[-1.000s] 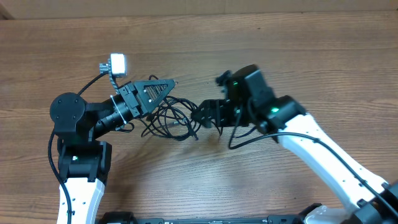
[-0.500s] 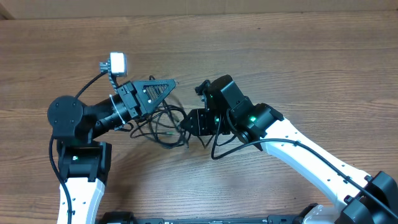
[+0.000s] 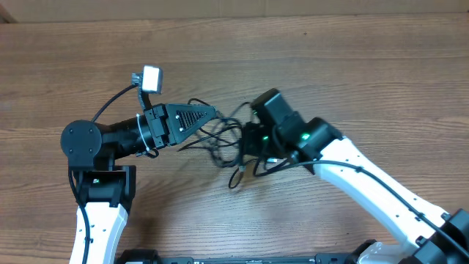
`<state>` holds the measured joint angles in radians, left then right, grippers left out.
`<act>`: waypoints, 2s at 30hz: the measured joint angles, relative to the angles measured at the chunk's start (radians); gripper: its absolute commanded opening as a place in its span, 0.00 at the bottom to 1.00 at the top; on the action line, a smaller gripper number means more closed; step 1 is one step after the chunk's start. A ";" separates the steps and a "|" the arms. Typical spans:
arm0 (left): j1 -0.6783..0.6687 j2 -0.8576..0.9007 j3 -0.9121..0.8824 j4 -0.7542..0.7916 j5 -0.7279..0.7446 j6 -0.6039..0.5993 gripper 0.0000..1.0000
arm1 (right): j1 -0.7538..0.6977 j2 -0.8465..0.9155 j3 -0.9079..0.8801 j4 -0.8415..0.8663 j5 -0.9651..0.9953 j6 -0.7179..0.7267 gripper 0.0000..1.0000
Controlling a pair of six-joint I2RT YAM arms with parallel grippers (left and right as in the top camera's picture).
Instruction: Untangle cables
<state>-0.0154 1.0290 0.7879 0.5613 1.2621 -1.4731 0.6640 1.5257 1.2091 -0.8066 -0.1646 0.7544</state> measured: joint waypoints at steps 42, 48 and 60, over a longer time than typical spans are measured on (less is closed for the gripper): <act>-0.002 -0.035 0.043 -0.700 0.018 0.446 0.13 | -0.544 0.052 0.010 -0.262 -0.108 -0.455 0.95; -0.002 -0.009 0.043 -0.958 -0.122 0.590 0.17 | -0.544 -0.058 0.120 -0.204 -0.154 -0.479 0.93; -0.002 0.082 0.043 -1.071 -0.289 0.647 0.18 | -0.537 0.018 0.134 -0.133 -0.231 -0.513 0.77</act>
<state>-0.0170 1.1114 0.8314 -0.5095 0.9730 -0.8261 0.1268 1.5440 1.3430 -0.9398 -0.3958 0.2417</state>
